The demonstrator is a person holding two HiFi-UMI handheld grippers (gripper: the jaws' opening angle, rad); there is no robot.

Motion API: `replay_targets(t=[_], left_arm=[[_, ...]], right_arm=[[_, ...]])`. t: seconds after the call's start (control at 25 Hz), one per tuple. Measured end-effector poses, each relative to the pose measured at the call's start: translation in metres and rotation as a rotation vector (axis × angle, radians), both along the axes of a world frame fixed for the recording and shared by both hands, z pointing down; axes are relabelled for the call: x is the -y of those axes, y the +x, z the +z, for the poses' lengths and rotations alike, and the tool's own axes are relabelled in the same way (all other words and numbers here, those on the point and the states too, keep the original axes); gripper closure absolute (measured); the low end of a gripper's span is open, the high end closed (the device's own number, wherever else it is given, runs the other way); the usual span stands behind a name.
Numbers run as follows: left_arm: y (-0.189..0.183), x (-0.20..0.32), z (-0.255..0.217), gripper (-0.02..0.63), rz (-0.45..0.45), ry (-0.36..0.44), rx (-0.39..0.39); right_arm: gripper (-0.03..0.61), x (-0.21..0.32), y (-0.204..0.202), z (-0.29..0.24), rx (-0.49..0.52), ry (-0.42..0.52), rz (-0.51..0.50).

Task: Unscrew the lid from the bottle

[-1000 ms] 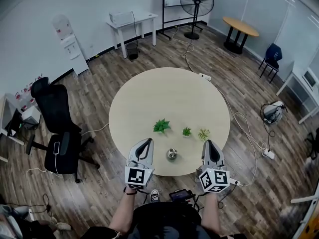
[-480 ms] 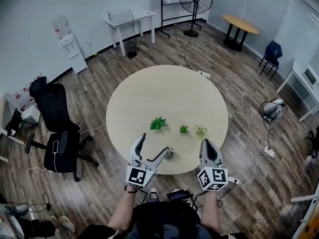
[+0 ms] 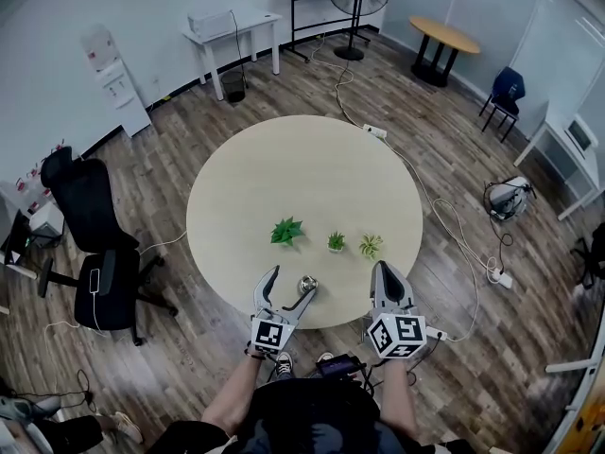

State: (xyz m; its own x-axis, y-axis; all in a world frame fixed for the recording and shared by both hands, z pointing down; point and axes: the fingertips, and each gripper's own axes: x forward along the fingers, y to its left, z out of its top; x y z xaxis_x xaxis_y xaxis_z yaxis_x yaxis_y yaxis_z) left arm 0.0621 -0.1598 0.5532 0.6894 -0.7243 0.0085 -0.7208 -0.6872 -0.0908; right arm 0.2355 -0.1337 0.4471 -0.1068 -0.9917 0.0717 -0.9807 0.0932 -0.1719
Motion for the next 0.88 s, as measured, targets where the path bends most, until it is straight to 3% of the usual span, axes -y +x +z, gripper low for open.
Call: replay_targets(t=[0.2,0.48,0.64,0.88], left_arm=[[0.022,-0.002,0.089,0.207,0.043,-0.149,0.111],[0.039,0.001,0.166,0.207,0.048,-0.295,0.165],[0.039,0.008,0.191,0.207,0.026,-0.369,0.193],[0.050,0.019,0.202,0.209,0.022,-0.391,0.195]], right_arm=[[0.574,0.000,-0.001,0.015,0.008,-0.024,-0.010],[0.574,-0.004,-0.003,0.023,0.009,-0.030,-0.011],[0.574,-0.004,-0.012,0.024,0.006,-0.030,-0.029],[0.574,-0.005,-0.016,0.028,-0.002,-0.050,-0.048]])
